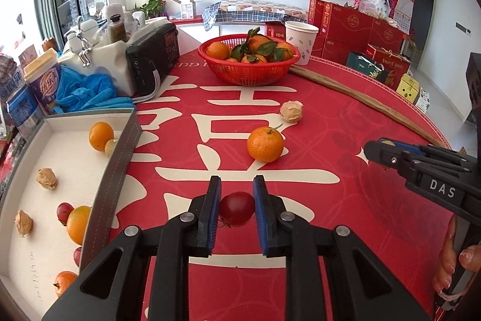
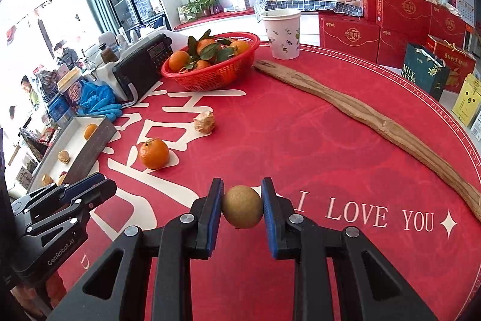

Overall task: Organize fruits
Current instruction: 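Carry both fruits into the white tray while opening both tools to release them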

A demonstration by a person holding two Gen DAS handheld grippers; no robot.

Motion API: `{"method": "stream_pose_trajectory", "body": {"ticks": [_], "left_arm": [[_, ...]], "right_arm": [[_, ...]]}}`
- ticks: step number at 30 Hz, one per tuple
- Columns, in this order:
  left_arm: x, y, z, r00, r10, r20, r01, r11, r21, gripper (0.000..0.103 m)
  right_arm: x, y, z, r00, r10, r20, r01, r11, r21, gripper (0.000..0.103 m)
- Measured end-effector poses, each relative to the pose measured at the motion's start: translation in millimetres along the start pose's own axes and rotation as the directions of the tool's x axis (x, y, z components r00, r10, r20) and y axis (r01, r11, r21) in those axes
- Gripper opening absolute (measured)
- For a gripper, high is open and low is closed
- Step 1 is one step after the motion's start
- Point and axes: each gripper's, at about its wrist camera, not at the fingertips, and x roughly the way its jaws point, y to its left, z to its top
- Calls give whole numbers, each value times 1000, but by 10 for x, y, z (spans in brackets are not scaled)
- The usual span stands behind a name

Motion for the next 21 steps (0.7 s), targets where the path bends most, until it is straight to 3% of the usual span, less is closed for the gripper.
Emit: {"method": "stream_pose_trajectory", "body": {"ticks": [10, 17, 21], "left_arm": [[-326, 501, 77, 995, 56, 86, -47, 994, -101, 24], [-395, 1008, 30, 986, 149, 71, -132, 969, -208, 24], [-422, 1291, -18, 975, 214, 64, -191, 948, -253, 24]], "right_arm": [[129, 409, 23, 997, 70, -19, -71, 997, -30, 27], [136, 750, 68, 993, 117, -23, -119, 991, -61, 27], [202, 1048, 156, 981, 186, -55, -190, 979, -70, 27]]}}
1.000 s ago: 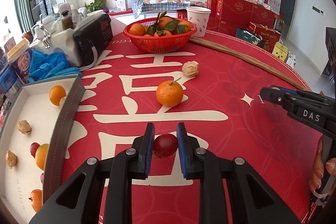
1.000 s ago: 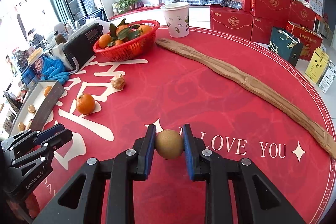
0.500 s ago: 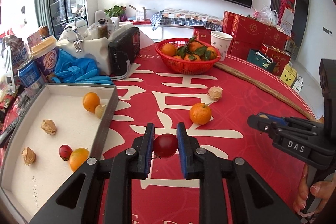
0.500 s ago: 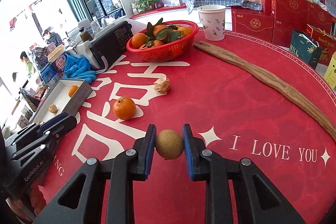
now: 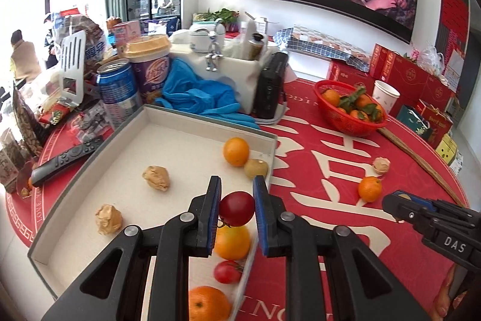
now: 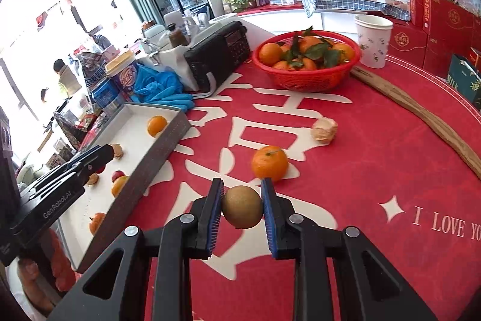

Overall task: Organize fruits
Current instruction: 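Carry both fruits into the white tray while opening both tools to release them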

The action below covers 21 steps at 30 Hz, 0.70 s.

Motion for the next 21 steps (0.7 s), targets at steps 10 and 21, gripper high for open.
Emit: {"method": "stream_pose_trajectory", "body": {"ticks": [10, 21], "left_arm": [[175, 510, -53, 995, 72, -74, -78, 994, -79, 24], [215, 692, -96, 992, 68, -107, -78, 993, -90, 24]], "right_arm": [[445, 784, 300, 988, 140, -65, -143, 988, -52, 27], [986, 1265, 304, 970, 181, -162, -194, 979, -61, 27]]}}
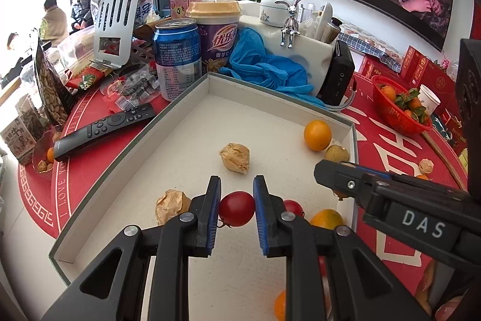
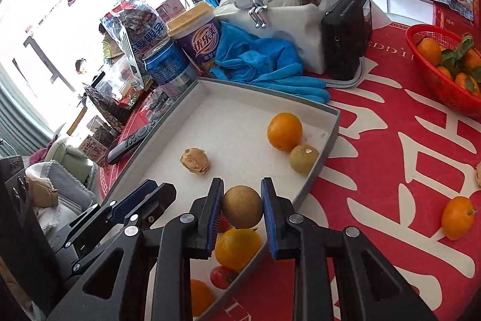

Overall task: Organize fruits
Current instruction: 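Carry both fruits into the white tray while opening both tools to release them, then move both tools back over the table while the left tool grasps the orange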

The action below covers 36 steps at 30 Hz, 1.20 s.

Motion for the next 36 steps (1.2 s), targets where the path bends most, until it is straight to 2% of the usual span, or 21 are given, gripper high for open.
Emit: {"method": "stream_pose_trajectory", "body": {"ticks": [18, 19, 20, 22, 23, 24, 26, 29, 32, 36], "left_arm": [[19, 27, 0, 1000, 10, -10, -9, 1000, 4, 26], [3, 18, -1, 1000, 21, -5, -21, 1000, 8, 35], [-18, 5, -6, 1000, 26, 2, -26, 1000, 14, 61], [-83, -35, -2, 999, 27, 34, -28, 999, 22, 87], [-127, -57, 4, 998, 30, 57, -31, 999, 27, 87], [-165, -85, 10, 997, 31, 76, -34, 999, 32, 87], [-208, -135, 24, 996, 15, 90, -18, 999, 36, 88], [-215, -222, 15, 997, -26, 74, 23, 999, 48, 88], [-222, -333, 1, 996, -67, 60, 63, 996, 58, 88], [-312, -563, -36, 990, -124, 69, 116, 987, 109, 88]], "right_arm": [[176, 52, -8, 998, -25, -60, 25, 1000, -5, 27], [155, 45, -2, 998, -23, -57, 23, 1000, -1, 31], [130, 40, 7, 999, -19, -44, 19, 1000, 1, 35], [27, 28, 16, 999, 53, 4, -53, 999, 3, 87], [-32, 38, 15, 996, 91, 23, -91, 996, 6, 99], [-107, 51, 11, 995, 92, 46, -93, 996, 9, 103], [-252, 71, 14, 996, 34, 77, -34, 999, 1, 103], [-449, -31, -1, 994, 9, 109, -11, 1000, 16, 103], [-650, -267, -72, 992, -39, 119, 31, 997, 66, 103], [-943, -752, -243, 982, -156, 108, 139, 978, 156, 103]]}}
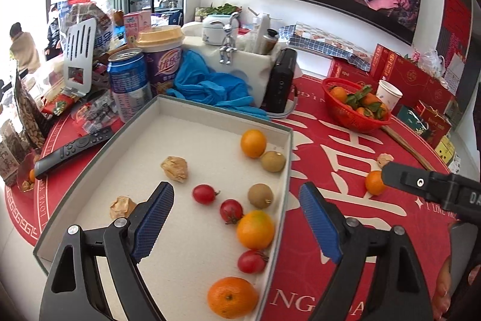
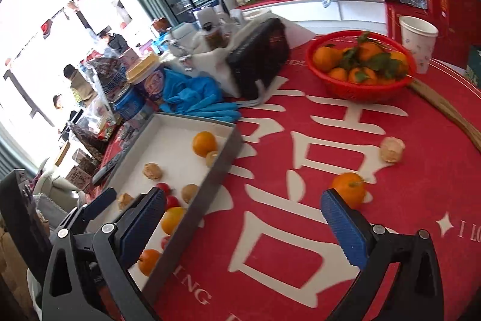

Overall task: Organize fruits
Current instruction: 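Move both tools back over the table while the left tool grasps the orange, then grasp the papery tan husk fruit with the right tool while the left tool holds the orange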

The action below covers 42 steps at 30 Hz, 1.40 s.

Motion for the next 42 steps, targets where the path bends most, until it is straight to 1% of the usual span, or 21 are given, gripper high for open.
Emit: {"method": "stream_pose_trajectory", "body": {"ticks": [2, 4, 6, 8, 10, 11, 12, 14, 15, 17, 20, 22, 24, 26, 27, 30, 31, 32, 35, 38, 42], "left_arm": [[-38, -163, -23, 1000, -20, 9, 20, 999, 51, 88], [-65, -337, -65, 999, -34, 18, 32, 993, 110, 88], [-59, -507, -121, 999, -34, 12, 32, 987, 157, 88], [-18, -685, -167, 999, -39, -19, 42, 981, 192, 88], [46, -884, -199, 997, -50, -58, 62, 970, 234, 88], [78, -983, -199, 996, -46, -72, 63, 966, 252, 88], [107, -1087, -192, 996, -43, -84, 64, 960, 273, 88], [178, -1310, -154, 994, -42, -99, 72, 945, 320, 88], [224, -1415, -133, 994, -42, -104, 75, 937, 342, 88], [349, -1610, -97, 993, -25, -118, 68, 922, 381, 88], [582, -1815, -86, 990, -4, -139, 60, 914, 402, 88], [734, -1879, -90, 986, 10, -164, 56, 919, 390, 86], [861, -1923, -85, 981, -7, -196, 80, 925, 371, 83], [969, -1976, -93, 978, -1, -209, 79, 927, 365, 81], [985, -1991, -81, 981, -7, -193, 77, 931, 357, 80], [1021, -2034, -47, 980, -24, -197, 92, 935, 343, 65], [1027, -2038, -41, 978, -43, -206, 110, 938, 329, 48], [1025, -2038, -39, 976, -56, -211, 123, 939, 320, 39], [973, -1959, -65, 978, -36, -204, 100, 945, 312, 39], [845, -1705, -152, 981, -20, -192, 75, 957, 281, 39], [710, -1356, -255, 982, -41, -186, 80, 976, 204, 39]], "right_arm": [[-100, -355, -57, 997, -78, -12, 79, 995, 63, 103], [-226, -721, -134, 987, -157, -21, 158, 980, 120, 103], [-342, -1042, -216, 966, -255, -32, 257, 953, 158, 103], [-400, -1328, -292, 938, -342, -60, 347, 919, 189, 103], [-388, -1531, -361, 928, -361, -86, 371, 906, 201, 103], [-364, -1591, -388, 927, -363, -99, 376, 905, 200, 103], [-385, -1571, -391, 925, -375, -69, 381, 908, 172, 103], [-343, -1520, -383, 904, -417, -96, 426, 898, 111, 103], [-301, -1516, -385, 901, -419, -117, 429, 900, 82, 103], [-270, -1508, -412, 877, -462, -133, 469, 883, 24, 103], [-287, -1543, -446, 881, -455, -126, 460, 888, 13, 103], [-309, -1564, -466, 883, -452, -124, 457, 889, 9, 103], [-324, -1576, -485, 884, -452, -118, 456, 890, 6, 103], [-325, -1572, -495, 885, -452, -111, 455, 891, 0, 103], [-327, -1572, -499, 885, -452, -108, 455, 891, 1, 103], [-329, -1563, -501, 886, -453, -103, 455, 890, -1, 103], [-328, -1562, -500, 886, -452, -100, 455, 891, -1, 103], [-329, -1561, -504, 887, -452, -95, 454, 891, -3, 103], [-335, -1555, -512, 887, -454, -87, 456, 890, -1, 103], [-322, -1538, -500, 887, -454, -84, 455, 890, -3, 103], [-212, -1454, -416, 896, -436, -84, 435, 900, -33, 103]]}}
